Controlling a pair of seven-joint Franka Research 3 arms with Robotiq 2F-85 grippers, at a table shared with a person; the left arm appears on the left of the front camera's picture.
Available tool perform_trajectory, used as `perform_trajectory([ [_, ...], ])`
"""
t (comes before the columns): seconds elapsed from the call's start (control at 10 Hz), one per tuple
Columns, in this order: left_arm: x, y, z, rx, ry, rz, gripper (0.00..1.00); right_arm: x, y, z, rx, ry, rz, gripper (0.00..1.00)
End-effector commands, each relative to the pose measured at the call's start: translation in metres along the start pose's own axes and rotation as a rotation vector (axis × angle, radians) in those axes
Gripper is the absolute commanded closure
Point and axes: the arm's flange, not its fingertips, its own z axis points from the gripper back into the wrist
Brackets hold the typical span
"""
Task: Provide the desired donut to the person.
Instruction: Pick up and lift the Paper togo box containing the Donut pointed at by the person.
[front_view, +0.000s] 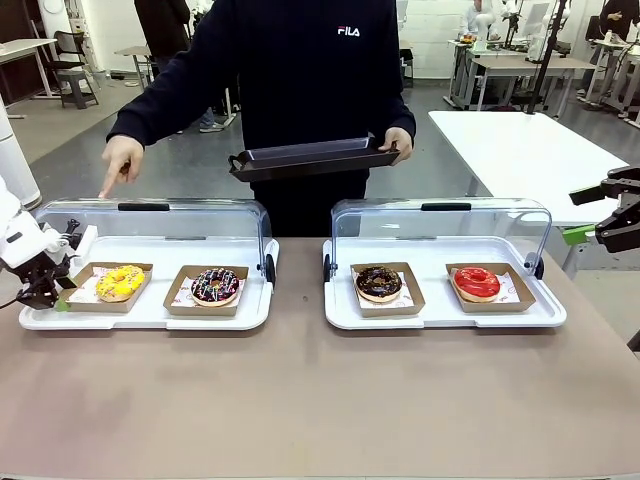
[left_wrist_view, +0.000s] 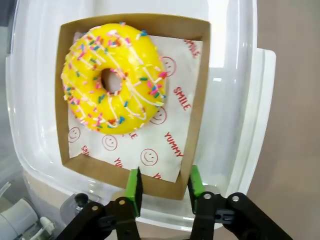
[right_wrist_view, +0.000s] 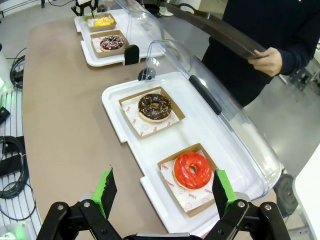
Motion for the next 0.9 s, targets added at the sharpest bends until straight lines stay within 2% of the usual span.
perform_trajectory([
  [0.0, -0.001, 0.003, -0.003, -0.050, 0.013, -0.006, 0.94, -0.001, -0.004, -0.002, 0.003, -0.030, 0.009, 0.00],
  [0.1, -0.001, 0.003, -0.005, -0.059, 0.016, -0.012, 1.00, -0.001, -0.004, -0.002, 0.003, -0.030, 0.009, 0.00],
  [0.5, -0.001, 0.000, 0.001, -0.056, 0.014, -0.008, 1.00, -0.001, -0.004, -0.002, 0.003, -0.030, 0.009, 0.00],
  [0.7, 0.001, -0.009, 0.022, -0.031, -0.008, -0.061, 1.00, -0.001, -0.004, -0.002, 0.003, -0.030, 0.009, 0.00],
  [0.8, 0.002, -0.017, 0.035, -0.016, 0.010, -0.048, 1.00, -0.001, -0.004, -0.002, 0.003, -0.030, 0.009, 0.00],
])
